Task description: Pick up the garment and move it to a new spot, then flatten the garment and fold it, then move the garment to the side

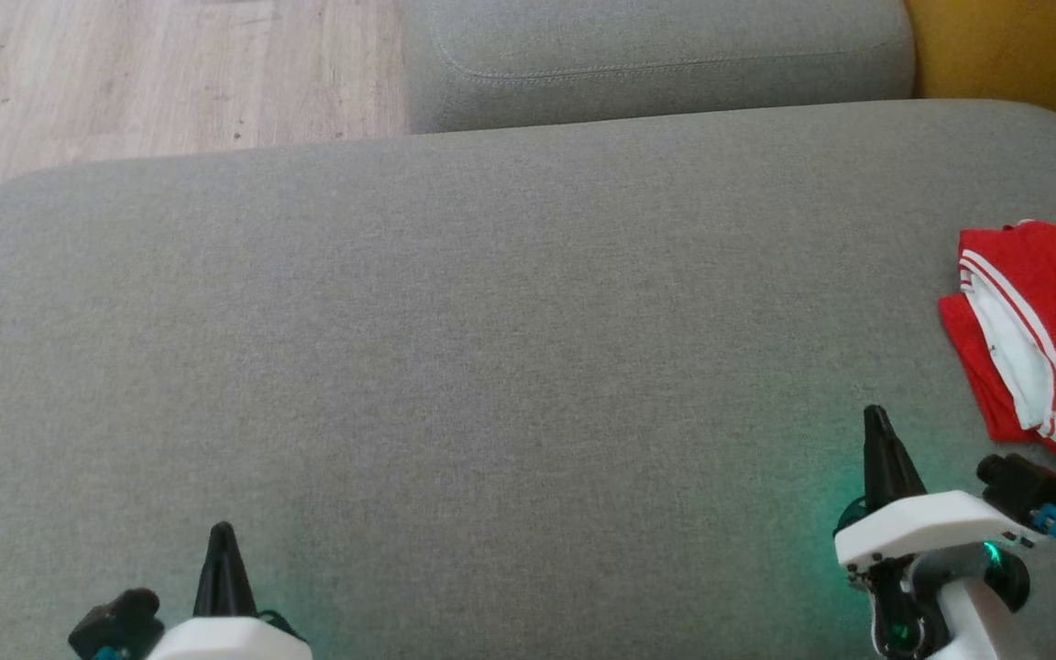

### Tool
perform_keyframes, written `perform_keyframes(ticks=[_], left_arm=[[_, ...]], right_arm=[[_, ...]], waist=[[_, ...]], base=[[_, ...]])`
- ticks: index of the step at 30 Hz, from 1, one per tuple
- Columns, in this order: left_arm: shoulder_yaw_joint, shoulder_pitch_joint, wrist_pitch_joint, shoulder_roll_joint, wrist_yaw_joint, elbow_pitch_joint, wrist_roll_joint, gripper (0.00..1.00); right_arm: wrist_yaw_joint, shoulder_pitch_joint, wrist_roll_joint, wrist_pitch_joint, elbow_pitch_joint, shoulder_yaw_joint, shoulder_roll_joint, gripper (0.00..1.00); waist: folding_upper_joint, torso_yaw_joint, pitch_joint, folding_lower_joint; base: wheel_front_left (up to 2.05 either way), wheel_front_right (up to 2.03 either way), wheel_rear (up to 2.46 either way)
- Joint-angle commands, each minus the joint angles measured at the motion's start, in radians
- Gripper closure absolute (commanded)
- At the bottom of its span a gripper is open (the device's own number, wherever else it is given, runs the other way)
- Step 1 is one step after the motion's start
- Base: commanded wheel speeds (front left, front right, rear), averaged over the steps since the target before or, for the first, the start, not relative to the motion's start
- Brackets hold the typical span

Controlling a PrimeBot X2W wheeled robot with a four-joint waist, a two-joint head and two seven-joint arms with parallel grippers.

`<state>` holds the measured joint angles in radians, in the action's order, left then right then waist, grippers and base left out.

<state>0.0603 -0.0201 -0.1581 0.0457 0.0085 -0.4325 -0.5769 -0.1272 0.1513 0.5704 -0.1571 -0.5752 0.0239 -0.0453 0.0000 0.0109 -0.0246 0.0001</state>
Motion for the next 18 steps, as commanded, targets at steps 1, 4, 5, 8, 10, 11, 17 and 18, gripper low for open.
perform_keyframes(ticks=[1,4,5,8,10,11,17,18], left_arm=[[-0.024,0.051,0.005,0.001,-0.007,0.037,-0.026,1.0],[-0.03,0.054,0.017,0.002,-0.013,0.044,-0.07,1.0],[-0.032,0.055,0.02,0.002,-0.015,0.045,-0.082,1.0],[-0.037,0.058,0.029,0.002,-0.019,0.05,-0.115,1.0],[-0.04,0.059,0.035,0.002,-0.022,0.054,-0.137,1.0],[-0.042,0.06,0.038,0.002,-0.023,0.055,-0.148,1.0],[-0.05,0.064,0.052,0.002,-0.031,0.064,-0.204,1.0],[-0.052,0.065,0.055,0.002,-0.032,0.065,-0.215,1.0]], right_arm=[[-0.001,0.026,0.028,0.009,0.041,-0.002,-0.003,1.0],[-0.001,0.022,0.073,0.02,0.054,-0.008,-0.003,1.0],[-0.001,0.022,0.084,0.023,0.057,-0.01,-0.003,1.0],[-0.001,0.019,0.118,0.032,0.067,-0.014,-0.003,1.0],[-0.001,0.018,0.14,0.038,0.073,-0.017,-0.003,1.0],[-0.001,0.017,0.151,0.041,0.077,-0.019,-0.003,1.0],[-0.001,0.013,0.207,0.055,0.093,-0.026,-0.003,1.0],[-0.001,0.013,0.218,0.058,0.096,-0.028,-0.003,1.0]], waist=[[0.0,0.0,0.0,0.0],[0.0,-0.001,0.001,0.0],[0.0,-0.001,0.001,0.0],[0.0,-0.001,0.002,0.0],[0.0,-0.001,0.003,0.0],[0.0,-0.001,0.003,0.0],[0.0,-0.002,0.004,0.0],[0.0,-0.002,0.004,0.0]], base=[[0.0,0.0,0.0],[0.0,0.0,0.0],[0.0,0.0,0.0],[0.0,0.0,0.0],[0.0,0.0,0.0],[0.0,0.0,0.0],[0.0,0.0,0.0],[0.0,0.0,0.0]])
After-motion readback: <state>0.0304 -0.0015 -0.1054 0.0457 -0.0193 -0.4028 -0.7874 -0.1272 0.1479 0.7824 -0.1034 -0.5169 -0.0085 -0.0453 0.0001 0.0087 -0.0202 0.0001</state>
